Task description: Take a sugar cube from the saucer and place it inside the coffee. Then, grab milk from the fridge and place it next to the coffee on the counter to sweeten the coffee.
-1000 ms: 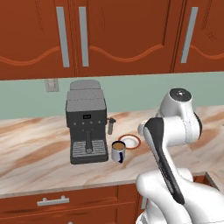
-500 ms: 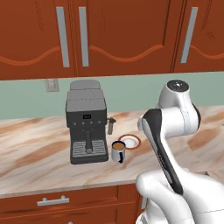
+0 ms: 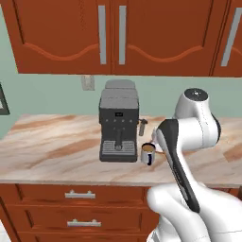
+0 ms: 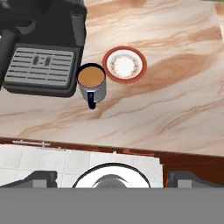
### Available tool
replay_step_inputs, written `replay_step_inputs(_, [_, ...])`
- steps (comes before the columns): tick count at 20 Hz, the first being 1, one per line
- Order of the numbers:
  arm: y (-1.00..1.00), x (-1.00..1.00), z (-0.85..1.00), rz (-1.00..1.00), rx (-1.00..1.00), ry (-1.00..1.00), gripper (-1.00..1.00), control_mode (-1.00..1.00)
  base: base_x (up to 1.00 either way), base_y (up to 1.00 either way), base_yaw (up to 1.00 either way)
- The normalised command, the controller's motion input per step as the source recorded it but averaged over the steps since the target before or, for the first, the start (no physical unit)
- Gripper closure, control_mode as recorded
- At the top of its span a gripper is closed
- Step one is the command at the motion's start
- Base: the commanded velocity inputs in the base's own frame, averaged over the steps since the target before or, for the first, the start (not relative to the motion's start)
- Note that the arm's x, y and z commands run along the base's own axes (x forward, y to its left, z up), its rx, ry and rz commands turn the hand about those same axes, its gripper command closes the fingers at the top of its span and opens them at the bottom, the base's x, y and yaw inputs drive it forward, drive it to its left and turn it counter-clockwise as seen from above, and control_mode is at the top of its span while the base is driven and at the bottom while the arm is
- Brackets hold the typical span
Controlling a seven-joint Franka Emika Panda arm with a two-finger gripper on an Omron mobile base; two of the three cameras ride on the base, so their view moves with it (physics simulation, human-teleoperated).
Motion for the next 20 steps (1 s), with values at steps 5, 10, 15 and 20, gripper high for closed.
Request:
replay_step_inputs(5, [0.0,0.0,0.0,0.0,0.0,0.0,-1.0,1.0,-0.02,0.61,0.79])
replay_step_inputs(10, [0.0,0.0,0.0,0.0,0.0,0.0,-1.0,1.0,-0.12,0.39,0.99])
replay_step_inputs(15, [0.0,0.0,0.0,0.0,0.0,0.0,-1.0,1.0,-0.05,0.31,0.97])
replay_step_inputs(20, [0.0,0.0,0.0,0.0,0.0,0.0,-1.0,1.0,0.0,0.34,0.93])
